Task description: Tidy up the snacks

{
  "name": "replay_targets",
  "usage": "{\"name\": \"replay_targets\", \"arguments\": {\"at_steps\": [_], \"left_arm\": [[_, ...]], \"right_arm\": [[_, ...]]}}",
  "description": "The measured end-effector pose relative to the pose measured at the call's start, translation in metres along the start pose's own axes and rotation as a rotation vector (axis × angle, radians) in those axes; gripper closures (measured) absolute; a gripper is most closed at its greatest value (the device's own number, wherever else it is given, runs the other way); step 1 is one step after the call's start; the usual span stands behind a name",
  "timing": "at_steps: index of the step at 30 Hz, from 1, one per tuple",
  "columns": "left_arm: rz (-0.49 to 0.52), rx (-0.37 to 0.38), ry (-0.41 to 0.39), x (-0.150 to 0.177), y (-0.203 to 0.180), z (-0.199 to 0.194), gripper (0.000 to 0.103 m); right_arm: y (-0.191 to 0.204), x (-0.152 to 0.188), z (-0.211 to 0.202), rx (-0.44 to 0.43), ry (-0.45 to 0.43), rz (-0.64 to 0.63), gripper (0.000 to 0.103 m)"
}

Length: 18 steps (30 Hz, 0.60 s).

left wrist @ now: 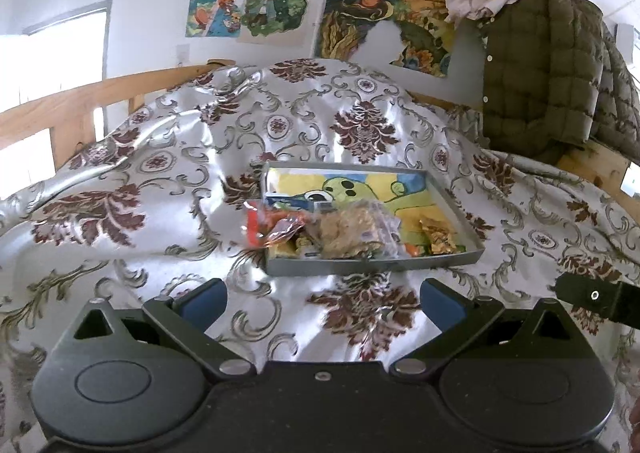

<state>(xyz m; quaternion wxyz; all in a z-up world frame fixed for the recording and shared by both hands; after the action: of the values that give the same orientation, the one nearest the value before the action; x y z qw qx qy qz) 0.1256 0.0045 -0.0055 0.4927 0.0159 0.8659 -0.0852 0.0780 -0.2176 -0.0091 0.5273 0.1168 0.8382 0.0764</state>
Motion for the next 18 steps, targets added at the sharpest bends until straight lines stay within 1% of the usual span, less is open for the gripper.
{"name": "replay_targets", "arguments": {"at_steps": [4,8,12,18], "left_arm": [[-0.017,-0.003,0.003,0.010,0.007,-0.012,0.001],[-0.028,-0.022,0.020,0.025,0.014,-0.018,0.001],[0.001,-0.046,0.027,0.035,0.016,-0.022,0.001],[0.025,-0.065,0.028,0.041,0.016,-0.025,0.001]], "right_arm": [[-0.001,0.011,-0.009,0.029,0.006,-0.027,0.000],[0.002,0.022,-0.017,0.032,0.021,-0.050,0.000],[0.006,0.031,-0.021,0.040,0.033,-0.075,0.000],[0.009,0.035,-0.020,0.045,0.046,-0.089,0.000]]}}
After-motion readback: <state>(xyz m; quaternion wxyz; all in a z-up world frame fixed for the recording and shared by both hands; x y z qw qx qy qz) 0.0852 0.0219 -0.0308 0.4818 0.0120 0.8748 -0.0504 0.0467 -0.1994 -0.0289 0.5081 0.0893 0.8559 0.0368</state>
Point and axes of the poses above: each gripper's, at about its wrist camera, not at the fingertips, and z roughly the way its jaws point, y to its left, x to its underside, the point moved 7 cm from there along z, roughly the way its jaws point, and after that the axes turned 2 degrees about y, right-handed, at the moved point
